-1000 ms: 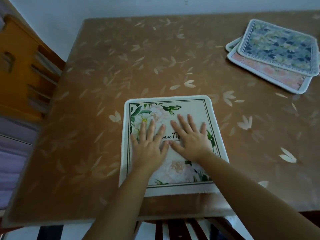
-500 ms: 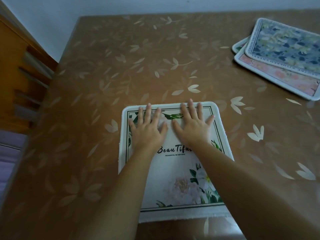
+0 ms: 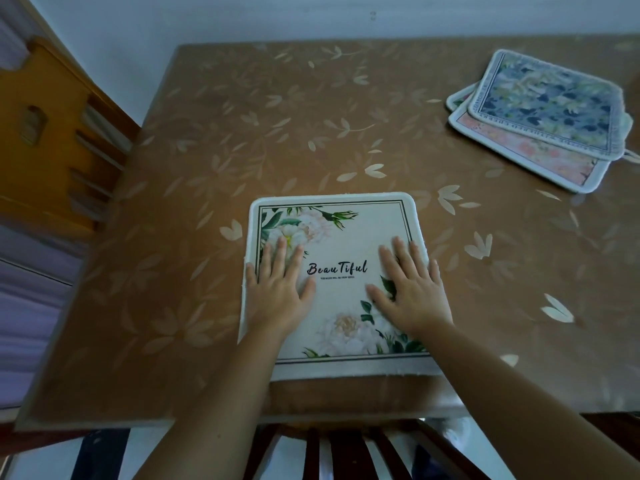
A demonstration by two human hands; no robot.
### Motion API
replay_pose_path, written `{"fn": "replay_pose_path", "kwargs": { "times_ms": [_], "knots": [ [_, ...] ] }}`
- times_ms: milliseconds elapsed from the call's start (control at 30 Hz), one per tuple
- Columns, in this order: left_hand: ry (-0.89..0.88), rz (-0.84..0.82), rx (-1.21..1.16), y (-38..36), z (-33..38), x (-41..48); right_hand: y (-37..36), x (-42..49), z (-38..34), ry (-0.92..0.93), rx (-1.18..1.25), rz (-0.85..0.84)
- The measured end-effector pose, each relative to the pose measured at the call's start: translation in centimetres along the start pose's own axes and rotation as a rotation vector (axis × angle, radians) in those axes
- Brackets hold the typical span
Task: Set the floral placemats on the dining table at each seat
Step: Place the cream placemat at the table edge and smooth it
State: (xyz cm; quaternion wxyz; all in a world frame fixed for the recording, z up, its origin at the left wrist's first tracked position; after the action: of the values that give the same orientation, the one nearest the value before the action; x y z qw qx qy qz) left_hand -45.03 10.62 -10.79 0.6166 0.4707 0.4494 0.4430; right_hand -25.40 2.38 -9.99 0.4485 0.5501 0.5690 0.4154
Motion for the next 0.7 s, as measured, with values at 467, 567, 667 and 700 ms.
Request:
{"fn": "replay_pose_path", "kwargs": {
  "times_ms": [467,567,667,700],
  "knots": [
    [0.013,-0.031,0.045,-1.1,0.6,-11.1,-1.7,-8.6,-3.7,-0.011,-0.040,-0.033],
    [0.032,-0.088,0.032,-0.8,1.9,-12.9,-2.0,-9.0,-4.6,-0.013,0.027,-0.031],
    [0.021,-0.120,0.027,-0.6,3.3,-14.3,-2.4,-9.3,-5.3,0.004,0.054,-0.069],
    [0.009,-0.126,0.014,-0.8,3.7,-14.8,-2.4,-9.4,-5.6,0.015,0.074,-0.084]
  ]
}}
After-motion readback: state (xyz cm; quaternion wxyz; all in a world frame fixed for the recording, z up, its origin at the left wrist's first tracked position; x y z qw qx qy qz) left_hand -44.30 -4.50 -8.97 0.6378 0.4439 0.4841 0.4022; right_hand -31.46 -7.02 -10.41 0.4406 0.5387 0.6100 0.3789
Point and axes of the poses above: each hand's wrist, its own x-axis towards the middle knuckle, its own y-axis out of the back of the hand, z = x × y, the point moved 9 cm from there along x, towards the middle knuckle, and after that the axes turned 12 degrees about y, right-handed, at the moved point
